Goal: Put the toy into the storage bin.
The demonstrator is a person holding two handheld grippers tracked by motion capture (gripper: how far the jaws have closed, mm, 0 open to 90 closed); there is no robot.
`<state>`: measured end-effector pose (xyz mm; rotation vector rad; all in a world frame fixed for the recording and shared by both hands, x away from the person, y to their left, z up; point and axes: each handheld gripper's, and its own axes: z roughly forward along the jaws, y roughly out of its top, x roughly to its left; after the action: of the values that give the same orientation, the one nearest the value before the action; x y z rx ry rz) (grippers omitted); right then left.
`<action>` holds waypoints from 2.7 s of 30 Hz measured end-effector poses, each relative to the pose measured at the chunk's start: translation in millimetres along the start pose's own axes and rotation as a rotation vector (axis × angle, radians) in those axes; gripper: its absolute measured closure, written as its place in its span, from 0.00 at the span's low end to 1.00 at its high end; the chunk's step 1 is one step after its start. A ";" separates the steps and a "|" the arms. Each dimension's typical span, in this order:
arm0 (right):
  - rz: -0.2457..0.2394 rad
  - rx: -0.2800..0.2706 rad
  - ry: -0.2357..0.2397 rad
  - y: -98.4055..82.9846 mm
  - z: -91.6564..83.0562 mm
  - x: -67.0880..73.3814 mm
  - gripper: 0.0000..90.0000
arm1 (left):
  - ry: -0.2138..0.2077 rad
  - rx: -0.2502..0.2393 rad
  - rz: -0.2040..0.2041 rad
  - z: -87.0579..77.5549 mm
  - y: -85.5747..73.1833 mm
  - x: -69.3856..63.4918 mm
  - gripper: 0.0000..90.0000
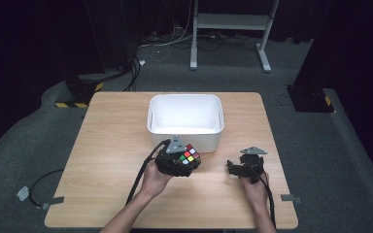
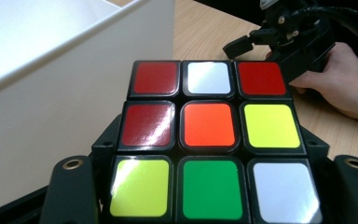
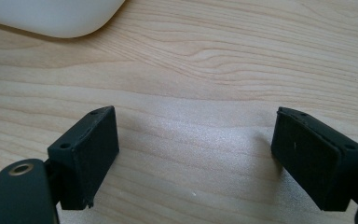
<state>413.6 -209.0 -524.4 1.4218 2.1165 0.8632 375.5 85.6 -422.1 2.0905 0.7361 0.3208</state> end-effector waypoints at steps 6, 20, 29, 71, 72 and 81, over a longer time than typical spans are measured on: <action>0.001 0.000 0.000 0.0 0.0 0.1 0.16 | 0.019 0.013 0.048 -3.3 12.5 -1.7 0.36; -0.002 0.000 0.003 -0.1 -0.2 0.3 0.16 | -0.008 0.013 0.066 -13.9 34.5 6.6 0.36; -0.003 0.001 0.004 -0.2 -0.2 0.4 0.16 | -0.024 0.004 0.055 -17.2 43.7 11.7 0.36; 0.013 -0.002 -0.013 -0.4 -0.3 2.8 0.16 | -0.047 -0.044 0.041 -36.2 101.4 45.5 0.36; 0.012 -0.001 -0.012 -0.5 -0.3 2.7 0.16 | -0.045 -0.042 0.034 -35.5 103.2 47.1 0.36; 0.012 -0.002 -0.012 -0.4 -0.2 2.7 0.16 | -0.017 -0.026 0.041 -28.8 113.4 57.0 0.36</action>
<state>412.1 -206.7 -524.6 1.4372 2.0997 0.8589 450.6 88.8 -315.8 2.0832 0.6763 0.3333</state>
